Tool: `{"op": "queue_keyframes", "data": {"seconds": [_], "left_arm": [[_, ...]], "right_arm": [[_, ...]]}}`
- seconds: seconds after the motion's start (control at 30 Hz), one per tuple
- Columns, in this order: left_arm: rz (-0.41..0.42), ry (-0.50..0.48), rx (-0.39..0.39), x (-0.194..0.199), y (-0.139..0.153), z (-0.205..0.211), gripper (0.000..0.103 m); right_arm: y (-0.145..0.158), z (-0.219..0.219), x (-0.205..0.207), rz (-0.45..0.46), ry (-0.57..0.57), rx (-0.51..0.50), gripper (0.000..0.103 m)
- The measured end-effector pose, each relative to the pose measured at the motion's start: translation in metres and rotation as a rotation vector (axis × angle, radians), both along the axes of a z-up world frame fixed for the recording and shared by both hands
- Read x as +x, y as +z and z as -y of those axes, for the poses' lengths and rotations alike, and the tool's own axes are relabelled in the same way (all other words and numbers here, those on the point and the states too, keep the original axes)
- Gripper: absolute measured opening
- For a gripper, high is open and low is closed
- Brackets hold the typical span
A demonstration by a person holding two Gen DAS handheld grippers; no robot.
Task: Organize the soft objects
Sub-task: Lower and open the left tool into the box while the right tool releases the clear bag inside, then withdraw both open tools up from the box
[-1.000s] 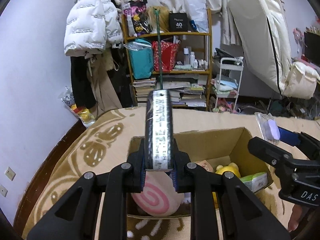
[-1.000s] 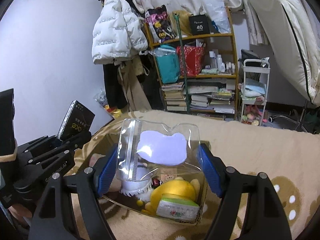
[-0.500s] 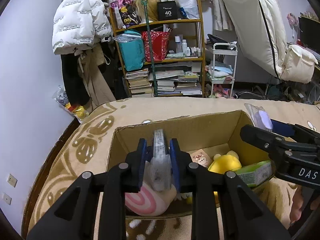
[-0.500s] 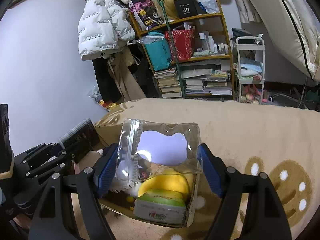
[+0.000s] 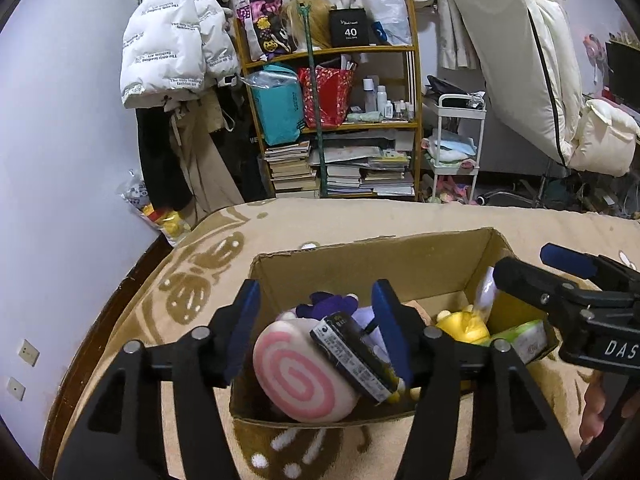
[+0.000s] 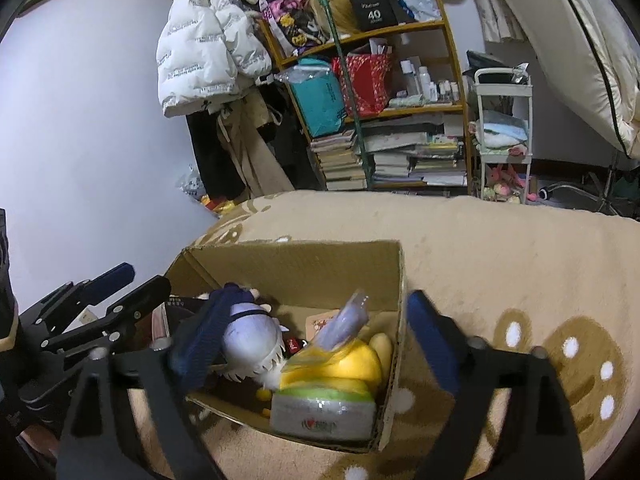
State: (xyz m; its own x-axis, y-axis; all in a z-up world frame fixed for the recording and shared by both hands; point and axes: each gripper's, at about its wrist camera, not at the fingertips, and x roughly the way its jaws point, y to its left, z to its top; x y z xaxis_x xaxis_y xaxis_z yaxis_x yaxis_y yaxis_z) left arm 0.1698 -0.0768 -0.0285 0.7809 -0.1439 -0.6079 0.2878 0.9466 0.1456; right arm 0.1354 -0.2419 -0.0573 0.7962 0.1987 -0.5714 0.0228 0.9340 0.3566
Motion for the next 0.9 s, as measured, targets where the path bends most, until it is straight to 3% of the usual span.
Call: {"op": "queue_keyframes", "data": {"seconds": [0.3,0.5,0.9], "left_arm": [[0.025,0.037,-0.050,-0.019,0.022,-0.023,0.087],[0.077,0.074,-0.049,-0.042,0.044,-0.040,0.098],[0.180,0.105,-0.029,-0.099,0.073,-0.056,0.101]], "right_arm": [[0.027,-0.004,-0.022,0.077,-0.004,-0.052,0.103],[0.047,-0.009,-0.042,0.118,-0.008,-0.074,0.103],[0.083,-0.018,-0.092,0.203,-0.023,-0.120,0.103]]}}
